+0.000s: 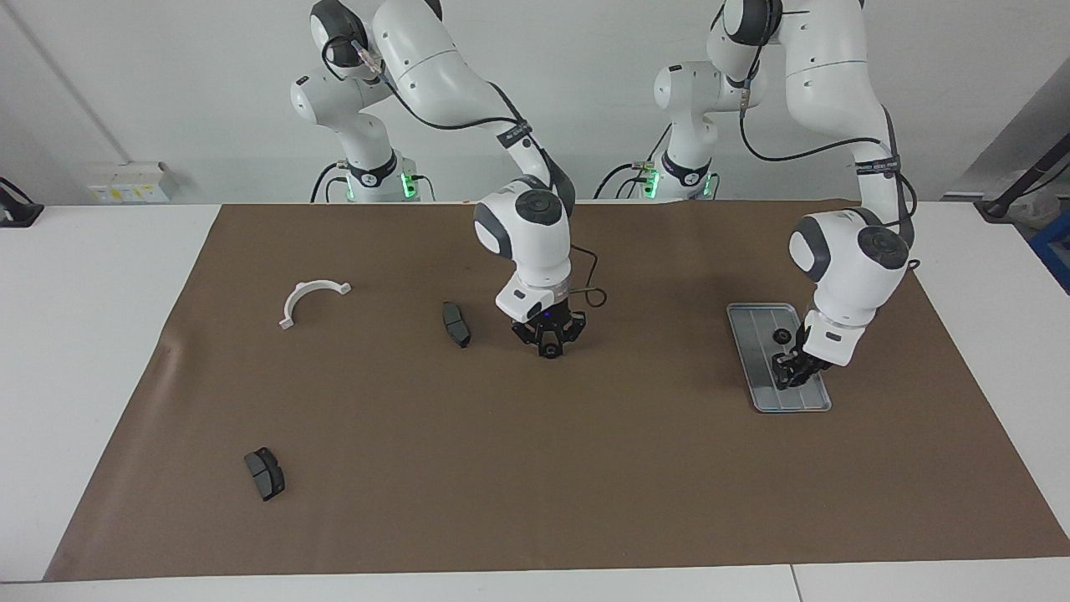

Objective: Place bearing gear from tray to pile

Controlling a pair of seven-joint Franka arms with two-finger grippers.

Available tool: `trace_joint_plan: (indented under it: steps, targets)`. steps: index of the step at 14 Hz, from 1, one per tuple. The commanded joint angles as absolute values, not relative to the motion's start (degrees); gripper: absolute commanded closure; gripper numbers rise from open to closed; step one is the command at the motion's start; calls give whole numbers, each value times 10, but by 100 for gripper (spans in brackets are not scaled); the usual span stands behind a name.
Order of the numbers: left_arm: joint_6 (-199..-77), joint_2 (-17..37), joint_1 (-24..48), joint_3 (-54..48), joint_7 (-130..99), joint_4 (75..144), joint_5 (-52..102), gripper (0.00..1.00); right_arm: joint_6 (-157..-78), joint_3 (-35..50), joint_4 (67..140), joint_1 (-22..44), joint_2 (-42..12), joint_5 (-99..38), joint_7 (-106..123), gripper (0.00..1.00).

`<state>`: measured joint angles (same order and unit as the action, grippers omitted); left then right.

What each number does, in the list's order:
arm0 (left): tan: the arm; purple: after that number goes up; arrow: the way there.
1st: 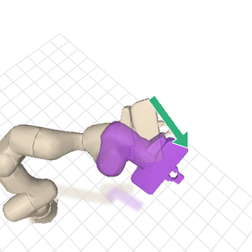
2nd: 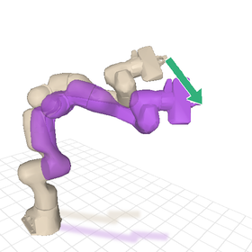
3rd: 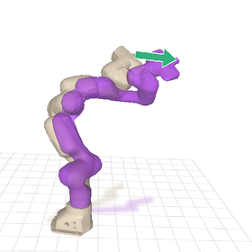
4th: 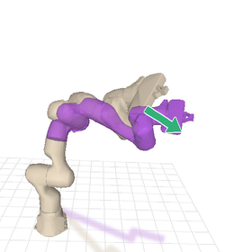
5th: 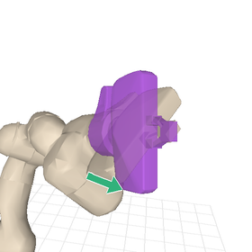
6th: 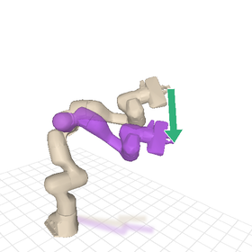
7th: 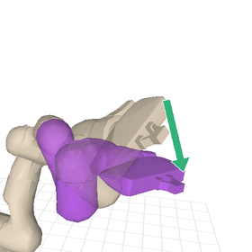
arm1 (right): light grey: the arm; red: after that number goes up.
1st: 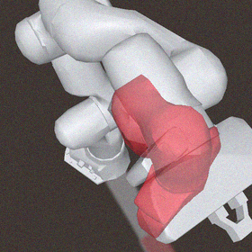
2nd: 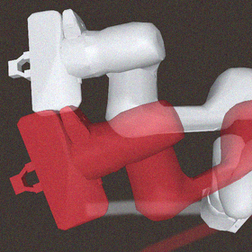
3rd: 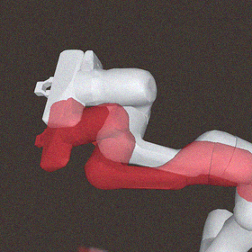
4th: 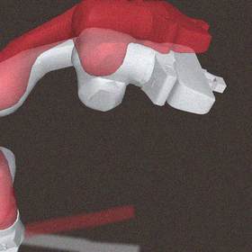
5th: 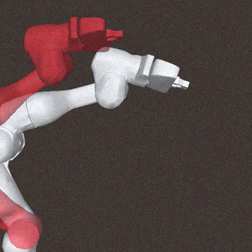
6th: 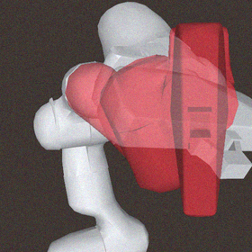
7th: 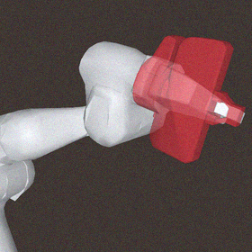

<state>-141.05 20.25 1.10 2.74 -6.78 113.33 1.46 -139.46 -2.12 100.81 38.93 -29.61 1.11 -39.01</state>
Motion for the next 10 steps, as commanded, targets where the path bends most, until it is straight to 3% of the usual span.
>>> trace_joint_plan:
  steps: [1, 4, 7, 10]
  targets:
    - [-1431, 199, 4, 23, -57, 1150, 20, 65, -1360, -22, 991, 390, -301, 22, -406, 100]
    - [-1431, 199, -2, 23, -56, 1150, 20, 68, -1307, -32, 980, 371, -253, 22, -399, 100]
    - [-1431, 200, -2, 23, -57, 1147, 20, 73, -1257, -33, 985, 298, -194, 20, -335, 100]
    - [-1431, 200, -1, 23, -57, 1143, 19, 81, -1251, -33, 991, 212, -181, 14, -250, 100]
